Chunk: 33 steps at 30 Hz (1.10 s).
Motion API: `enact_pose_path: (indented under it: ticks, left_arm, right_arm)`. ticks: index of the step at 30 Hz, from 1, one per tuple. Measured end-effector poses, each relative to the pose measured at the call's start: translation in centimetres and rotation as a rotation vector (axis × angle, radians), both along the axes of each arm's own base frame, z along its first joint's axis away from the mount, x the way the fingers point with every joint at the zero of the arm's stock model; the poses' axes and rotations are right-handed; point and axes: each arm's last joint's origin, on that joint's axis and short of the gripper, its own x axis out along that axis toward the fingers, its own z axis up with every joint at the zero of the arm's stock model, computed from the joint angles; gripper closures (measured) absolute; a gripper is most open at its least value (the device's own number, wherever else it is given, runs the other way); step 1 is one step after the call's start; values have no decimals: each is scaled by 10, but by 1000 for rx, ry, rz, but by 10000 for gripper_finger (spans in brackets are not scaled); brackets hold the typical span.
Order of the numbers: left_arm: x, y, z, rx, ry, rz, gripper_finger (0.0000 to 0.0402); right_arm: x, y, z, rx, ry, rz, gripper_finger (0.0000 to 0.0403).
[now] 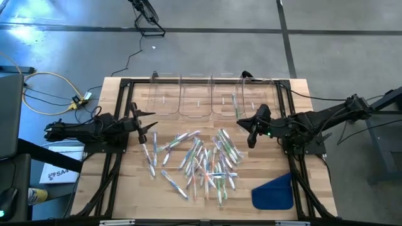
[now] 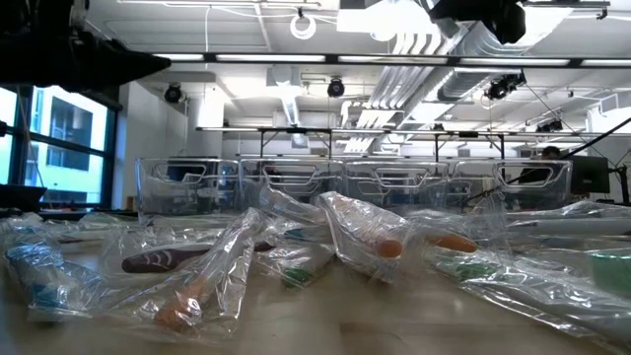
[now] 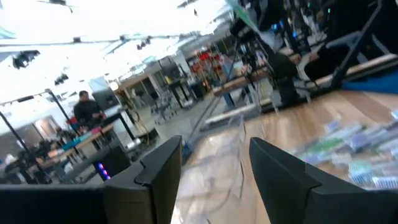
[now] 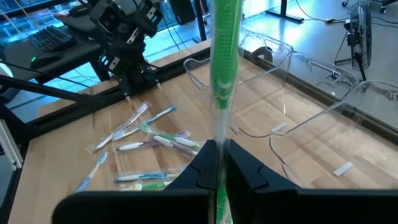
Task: Pick & Place Toothbrushes
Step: Put the green toothbrush into the left transparent bin
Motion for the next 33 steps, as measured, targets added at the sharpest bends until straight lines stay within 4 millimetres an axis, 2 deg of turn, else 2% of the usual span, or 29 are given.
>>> enact_pose_path:
  ticks: [11, 15, 22, 27, 33]
  left_arm:
    - [1, -2, 5, -2, -44, -58, 218]
    - [6, -2, 8, 2, -68, -70, 218]
    - [17, -2, 10, -19, -69, -78, 218]
    - [30, -3, 28, -15, -32, -119, 218]
    - [54, -4, 53, 34, 18, -130, 218]
  right_arm:
    - [4, -6, 2, 14, -30, -28, 399]
    - [13, -8, -4, 19, -4, -24, 399]
    - [43, -9, -14, 18, -30, 43, 399]
    - [60, -4, -13, -27, -104, 135, 399]
    - [72, -2, -18, -37, -141, 141, 399]
